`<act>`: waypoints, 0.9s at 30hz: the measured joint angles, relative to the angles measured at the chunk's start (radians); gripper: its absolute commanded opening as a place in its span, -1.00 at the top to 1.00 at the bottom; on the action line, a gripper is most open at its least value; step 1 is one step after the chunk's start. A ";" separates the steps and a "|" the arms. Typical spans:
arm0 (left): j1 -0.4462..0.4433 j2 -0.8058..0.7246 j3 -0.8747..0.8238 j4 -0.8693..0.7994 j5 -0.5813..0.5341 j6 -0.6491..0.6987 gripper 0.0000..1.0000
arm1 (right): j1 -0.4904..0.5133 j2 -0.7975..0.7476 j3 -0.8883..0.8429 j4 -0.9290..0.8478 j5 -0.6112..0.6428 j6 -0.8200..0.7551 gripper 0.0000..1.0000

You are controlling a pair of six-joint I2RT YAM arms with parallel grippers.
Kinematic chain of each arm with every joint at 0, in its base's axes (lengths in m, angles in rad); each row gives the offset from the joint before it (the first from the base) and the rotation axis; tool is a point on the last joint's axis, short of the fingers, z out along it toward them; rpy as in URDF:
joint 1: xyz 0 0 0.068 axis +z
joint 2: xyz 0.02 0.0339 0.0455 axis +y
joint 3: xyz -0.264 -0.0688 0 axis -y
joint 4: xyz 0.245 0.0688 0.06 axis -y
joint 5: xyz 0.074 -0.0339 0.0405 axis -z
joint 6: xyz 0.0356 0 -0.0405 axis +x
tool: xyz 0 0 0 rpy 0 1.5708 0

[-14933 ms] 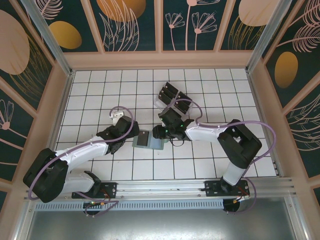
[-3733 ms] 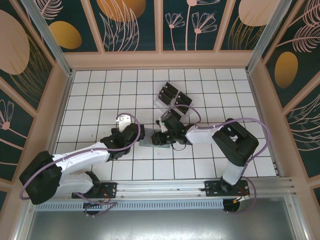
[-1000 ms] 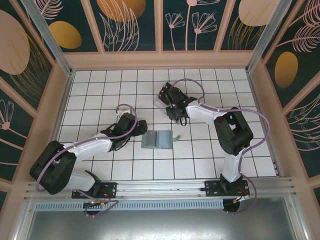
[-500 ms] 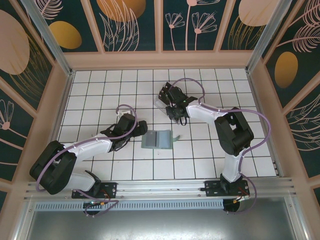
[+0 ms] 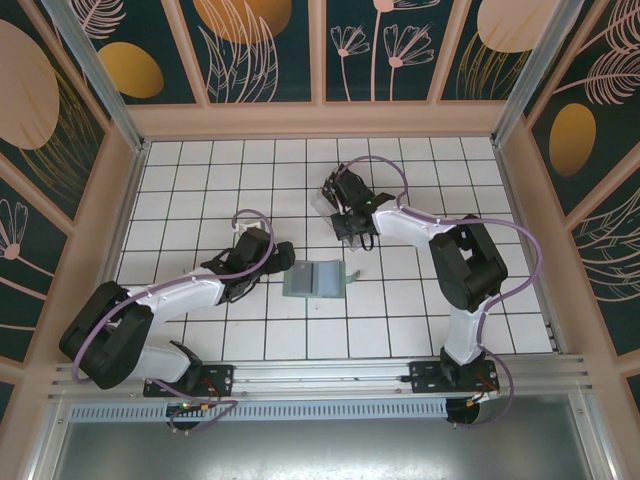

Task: Put the credit cards into the card holder
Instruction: Pick up the credit card from the storage box.

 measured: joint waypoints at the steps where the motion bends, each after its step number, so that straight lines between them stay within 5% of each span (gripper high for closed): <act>1: 0.000 0.000 0.000 0.000 0.000 -0.002 -0.97 | 0.000 -0.001 0.000 0.000 0.000 -0.004 1.00; 15: 0.000 0.000 0.001 -0.014 0.000 0.021 -0.97 | 0.055 -0.238 0.049 -0.010 -0.039 0.056 1.00; 27: 0.000 -0.029 -0.018 -0.048 0.000 0.040 -0.97 | 0.175 -0.468 -0.476 0.443 -0.175 0.541 1.00</act>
